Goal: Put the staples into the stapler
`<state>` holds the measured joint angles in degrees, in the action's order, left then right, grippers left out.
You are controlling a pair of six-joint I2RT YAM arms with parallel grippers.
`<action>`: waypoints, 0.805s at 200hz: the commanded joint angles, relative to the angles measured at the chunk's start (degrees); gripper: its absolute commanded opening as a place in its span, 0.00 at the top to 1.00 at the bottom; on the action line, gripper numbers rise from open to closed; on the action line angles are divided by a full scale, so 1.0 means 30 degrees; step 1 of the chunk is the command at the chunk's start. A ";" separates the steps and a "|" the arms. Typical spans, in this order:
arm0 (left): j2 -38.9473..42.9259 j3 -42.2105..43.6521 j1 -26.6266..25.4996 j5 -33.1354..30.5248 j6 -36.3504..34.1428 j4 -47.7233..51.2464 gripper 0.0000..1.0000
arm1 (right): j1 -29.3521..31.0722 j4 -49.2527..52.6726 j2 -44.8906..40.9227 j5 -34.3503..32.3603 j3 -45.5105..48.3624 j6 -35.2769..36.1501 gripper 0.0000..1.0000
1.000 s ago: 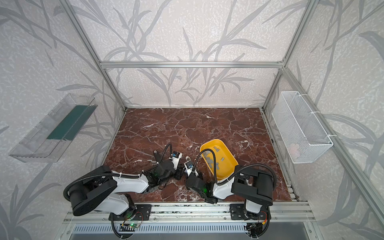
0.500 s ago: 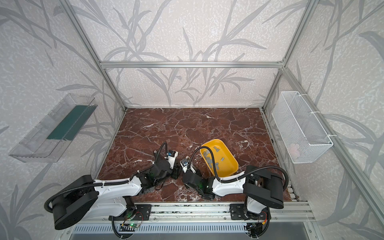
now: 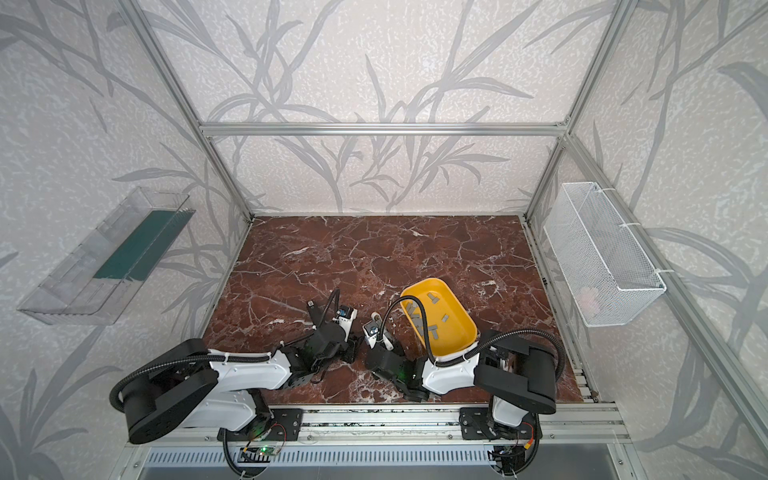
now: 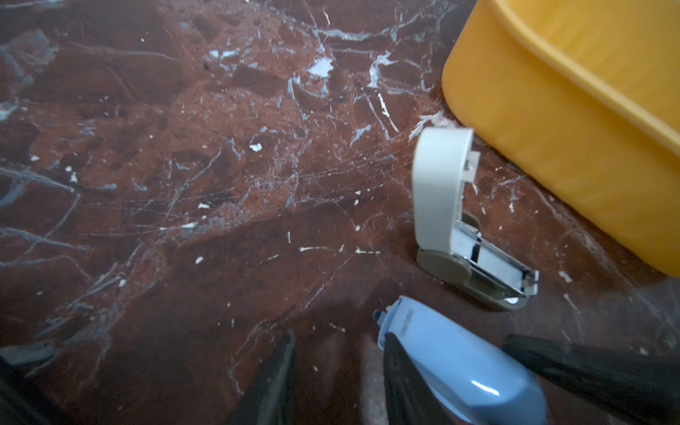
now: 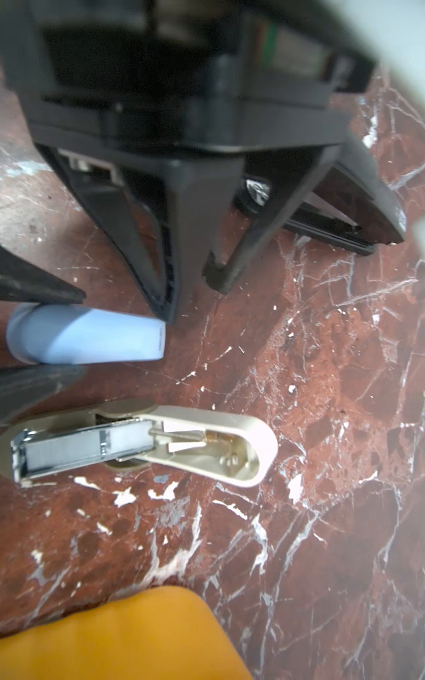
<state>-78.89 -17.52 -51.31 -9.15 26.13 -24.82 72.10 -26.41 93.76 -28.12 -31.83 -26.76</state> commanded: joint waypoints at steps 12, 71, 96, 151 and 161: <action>-0.0425 -0.0488 -0.0035 0.0025 0.0152 -0.0966 0.59 | -0.0052 0.0370 0.1026 0.0241 0.1202 -0.1005 0.72; -0.0684 -0.0491 -0.0036 0.0137 0.0156 -0.1241 0.59 | -0.0038 0.1701 0.2374 0.0822 0.1178 -0.1977 0.74; -0.0797 -0.0507 -0.0036 0.0214 0.0172 -0.1398 0.59 | -0.0049 0.1587 0.3484 0.1392 0.1502 -0.2825 0.75; -0.0435 -0.0350 -0.0036 0.0135 0.0268 -0.1260 0.59 | 0.0022 0.2314 0.3685 0.0832 0.1246 -0.3696 0.77; -0.0147 -0.0286 -0.0035 -0.0025 0.0364 -0.1112 0.59 | 0.0088 0.3869 0.3845 0.0862 0.0590 -0.4056 0.78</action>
<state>-80.86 -17.52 -51.31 -9.10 26.17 -26.50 71.96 -39.51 100.31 -31.75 -30.02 -35.20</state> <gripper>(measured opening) 0.406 0.258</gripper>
